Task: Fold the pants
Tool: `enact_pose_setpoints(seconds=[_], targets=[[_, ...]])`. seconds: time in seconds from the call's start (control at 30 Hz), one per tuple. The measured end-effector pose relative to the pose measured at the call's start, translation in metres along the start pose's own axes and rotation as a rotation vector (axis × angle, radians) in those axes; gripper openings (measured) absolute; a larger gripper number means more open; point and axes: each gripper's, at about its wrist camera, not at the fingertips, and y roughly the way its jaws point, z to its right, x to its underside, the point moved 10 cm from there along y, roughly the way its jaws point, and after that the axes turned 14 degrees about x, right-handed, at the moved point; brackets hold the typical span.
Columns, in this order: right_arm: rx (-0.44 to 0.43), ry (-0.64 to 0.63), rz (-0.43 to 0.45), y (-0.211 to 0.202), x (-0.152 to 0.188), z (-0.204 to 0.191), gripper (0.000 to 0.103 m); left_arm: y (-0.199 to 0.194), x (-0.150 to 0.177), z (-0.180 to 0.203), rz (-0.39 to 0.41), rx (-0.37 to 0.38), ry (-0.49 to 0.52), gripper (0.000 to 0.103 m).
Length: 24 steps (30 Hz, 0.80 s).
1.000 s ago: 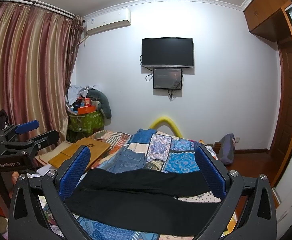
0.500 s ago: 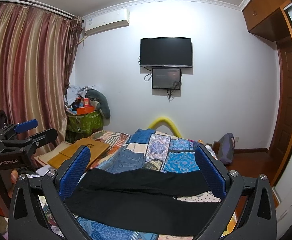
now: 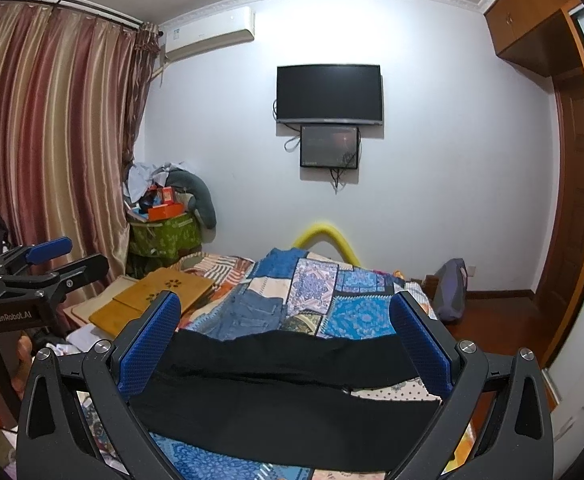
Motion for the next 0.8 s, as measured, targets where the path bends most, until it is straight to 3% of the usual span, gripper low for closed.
enact_pose_setpoints(seconds=[0.3,0.6,0.8], targets=[[0.005,-0.028,-0.132,0.068,0.041,0.008,0.103,0.068,0.029,-0.072,-0.113,-0.07,-0.046,0.103],[-0.029,-0.104,-0.297,0.148,0.097,0.002,0.103,0.155,0.077,-0.182,-0.262,-0.171,-0.109,0.103],[-0.053,-0.132,-0.375,0.203,0.127,0.0,0.103,0.209,0.117,-0.249,-0.359,-0.252,-0.093,0.101]])
